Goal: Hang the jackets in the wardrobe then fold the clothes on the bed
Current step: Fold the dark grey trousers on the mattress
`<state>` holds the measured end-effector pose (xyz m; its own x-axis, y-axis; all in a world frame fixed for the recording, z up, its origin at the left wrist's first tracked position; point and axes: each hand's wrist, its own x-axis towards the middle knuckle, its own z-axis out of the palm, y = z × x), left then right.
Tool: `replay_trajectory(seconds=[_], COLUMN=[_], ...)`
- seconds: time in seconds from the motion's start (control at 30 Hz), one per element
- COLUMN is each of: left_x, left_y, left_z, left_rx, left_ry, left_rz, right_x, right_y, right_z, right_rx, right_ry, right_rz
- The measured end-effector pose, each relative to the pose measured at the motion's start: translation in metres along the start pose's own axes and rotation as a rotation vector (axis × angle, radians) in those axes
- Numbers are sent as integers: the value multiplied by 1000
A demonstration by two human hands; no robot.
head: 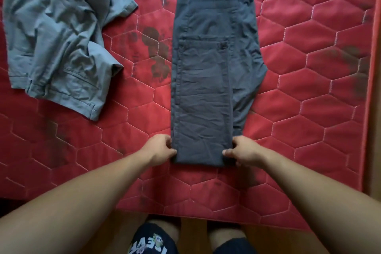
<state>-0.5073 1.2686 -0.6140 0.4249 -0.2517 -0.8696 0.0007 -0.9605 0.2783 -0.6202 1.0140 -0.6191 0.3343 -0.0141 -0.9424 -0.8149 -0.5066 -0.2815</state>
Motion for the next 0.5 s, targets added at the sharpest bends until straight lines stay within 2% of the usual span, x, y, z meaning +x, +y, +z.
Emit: replay_trajectory(seconds=[0.1, 0.23, 0.37, 0.5], left_x=[16, 55, 78, 81], left_y=[18, 52, 72, 75], left_z=[-24, -64, -87, -90], left_rx=[-128, -259, -402, -587], left_ry=[168, 354, 424, 429], left_rz=[66, 150, 173, 197], right_x=[13, 33, 46, 56], right_y=[-16, -49, -73, -84], right_z=[-27, -69, -92, -98], right_rx=[-97, 45, 178, 85], right_ry=[275, 532, 568, 552], right_rz=[-116, -199, -307, -371])
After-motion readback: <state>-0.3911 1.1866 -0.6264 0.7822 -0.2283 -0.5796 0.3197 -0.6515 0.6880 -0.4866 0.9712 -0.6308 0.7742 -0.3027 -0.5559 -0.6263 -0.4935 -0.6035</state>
